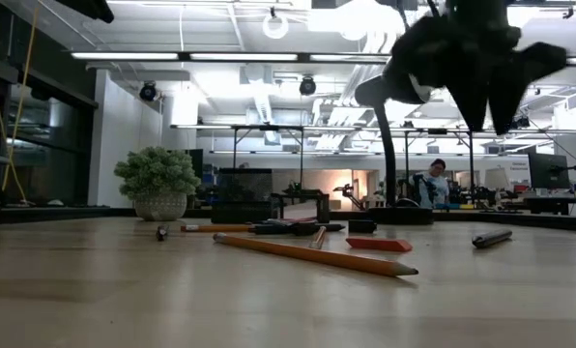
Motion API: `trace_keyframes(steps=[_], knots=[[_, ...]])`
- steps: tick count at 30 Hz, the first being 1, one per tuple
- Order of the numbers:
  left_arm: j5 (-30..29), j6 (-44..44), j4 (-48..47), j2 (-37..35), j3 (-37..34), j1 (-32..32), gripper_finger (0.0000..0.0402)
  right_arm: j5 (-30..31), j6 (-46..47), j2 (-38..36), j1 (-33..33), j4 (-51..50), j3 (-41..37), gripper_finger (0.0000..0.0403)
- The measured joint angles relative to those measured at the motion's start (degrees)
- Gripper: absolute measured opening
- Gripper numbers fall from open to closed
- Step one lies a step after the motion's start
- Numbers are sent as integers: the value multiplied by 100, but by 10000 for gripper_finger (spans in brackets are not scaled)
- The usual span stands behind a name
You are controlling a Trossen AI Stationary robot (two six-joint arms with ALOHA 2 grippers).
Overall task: Pick and place office supplies into organizer
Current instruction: Put the right black pen into the black desk organizer
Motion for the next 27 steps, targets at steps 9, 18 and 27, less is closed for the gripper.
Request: trace_keyframes(steps=[9,18,27], knots=[[-276,377,80,0,0,1,106,-888,1812,178,119,1072,-759,138],[-369,601,99,2,0,2,106,-347,2167,244,-41,1390,-921,138],[-508,603,95,2,0,2,106,69,2221,244,-246,424,-945,138]])
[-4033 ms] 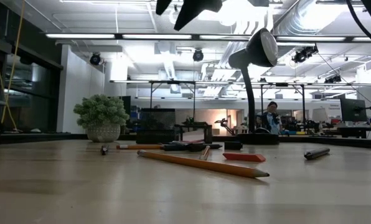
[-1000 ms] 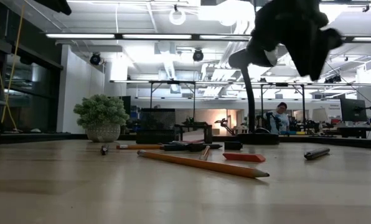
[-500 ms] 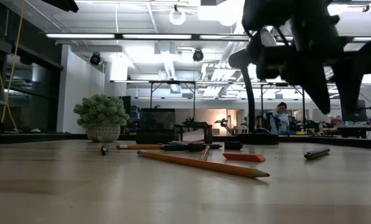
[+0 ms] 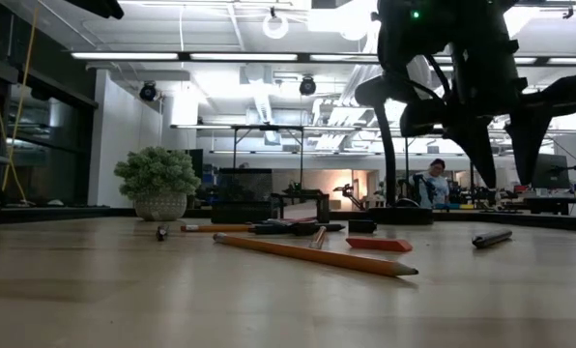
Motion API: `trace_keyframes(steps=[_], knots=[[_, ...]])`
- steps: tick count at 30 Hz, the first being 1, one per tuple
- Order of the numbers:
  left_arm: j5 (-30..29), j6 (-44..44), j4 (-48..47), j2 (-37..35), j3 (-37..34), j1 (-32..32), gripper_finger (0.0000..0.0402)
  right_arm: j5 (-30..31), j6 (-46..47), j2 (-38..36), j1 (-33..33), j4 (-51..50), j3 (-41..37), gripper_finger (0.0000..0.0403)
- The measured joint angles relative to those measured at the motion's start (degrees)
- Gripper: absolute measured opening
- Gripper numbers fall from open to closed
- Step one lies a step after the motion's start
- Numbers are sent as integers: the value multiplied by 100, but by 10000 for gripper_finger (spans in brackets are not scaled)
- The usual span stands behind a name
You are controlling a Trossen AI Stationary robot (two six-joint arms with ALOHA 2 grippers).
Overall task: Pick and place office supplies into organizer
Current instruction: Put the right black pen into the black desk organizer
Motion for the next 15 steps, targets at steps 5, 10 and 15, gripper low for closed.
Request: trace_keyframes(steps=[5,10,15], knots=[[-182,-2,117,0,0,-1,106,-25,20,2,-76,563,-422,138],[-246,-2,270,0,0,-2,106,118,42,2,-86,1033,-687,138],[-292,-2,356,0,0,0,106,126,38,2,-170,1021,-1017,138]])
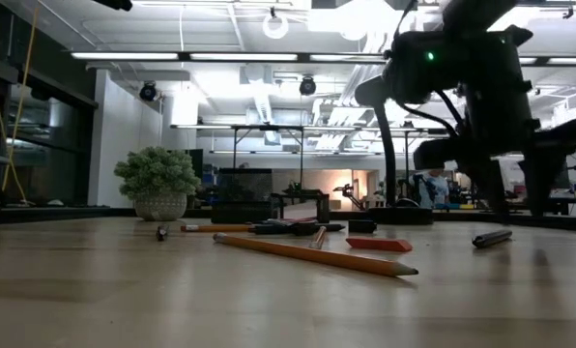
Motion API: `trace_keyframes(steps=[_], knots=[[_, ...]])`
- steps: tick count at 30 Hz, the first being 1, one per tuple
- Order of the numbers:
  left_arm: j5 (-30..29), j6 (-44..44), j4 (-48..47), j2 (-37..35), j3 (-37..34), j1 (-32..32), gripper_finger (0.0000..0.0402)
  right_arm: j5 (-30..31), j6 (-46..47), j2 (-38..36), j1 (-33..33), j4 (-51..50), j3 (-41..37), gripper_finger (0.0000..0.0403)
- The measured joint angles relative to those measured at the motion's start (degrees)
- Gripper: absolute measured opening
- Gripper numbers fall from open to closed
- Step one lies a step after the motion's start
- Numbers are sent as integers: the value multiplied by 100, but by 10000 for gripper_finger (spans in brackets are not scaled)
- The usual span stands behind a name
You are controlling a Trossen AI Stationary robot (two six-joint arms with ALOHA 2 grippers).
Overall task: Pick and place office supplies into organizer
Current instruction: Put the right black pen into the black desk organizer
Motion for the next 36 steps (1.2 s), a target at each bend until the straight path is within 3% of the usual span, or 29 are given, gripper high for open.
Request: trace_keyframes(steps=[24,36], knots=[[2,-52,92,0,0,-2,106,436,-318,-68,-239,1092,-226,138],[2,-52,92,0,0,0,106,665,-560,-55,-250,785,125,138]])
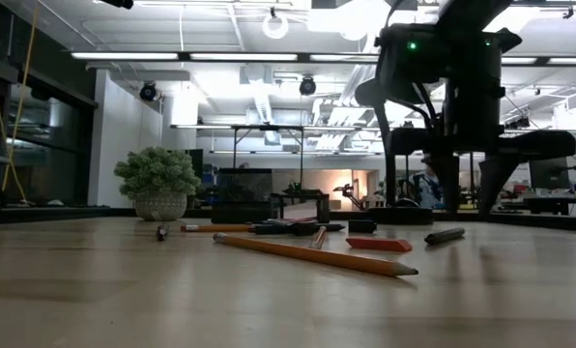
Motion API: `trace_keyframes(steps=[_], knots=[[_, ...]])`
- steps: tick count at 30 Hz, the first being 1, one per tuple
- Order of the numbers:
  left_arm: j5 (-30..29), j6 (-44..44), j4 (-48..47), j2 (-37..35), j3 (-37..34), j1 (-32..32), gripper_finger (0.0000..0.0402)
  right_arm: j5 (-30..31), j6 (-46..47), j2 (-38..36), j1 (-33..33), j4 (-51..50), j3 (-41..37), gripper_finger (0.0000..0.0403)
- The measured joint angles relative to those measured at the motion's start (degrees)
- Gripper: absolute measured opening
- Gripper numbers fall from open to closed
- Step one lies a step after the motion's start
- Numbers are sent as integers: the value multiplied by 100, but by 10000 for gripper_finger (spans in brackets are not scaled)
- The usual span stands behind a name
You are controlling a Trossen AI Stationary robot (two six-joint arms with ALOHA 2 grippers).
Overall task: Pick and place office supplies into organizer
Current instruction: Put the right black pen into the black desk organizer
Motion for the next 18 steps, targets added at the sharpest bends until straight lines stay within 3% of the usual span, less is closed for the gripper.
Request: trace_keyframes(steps=[18], knots=[[7,7,-26,0,0,0,106,90,-147,81,-367,403,-74,138]])
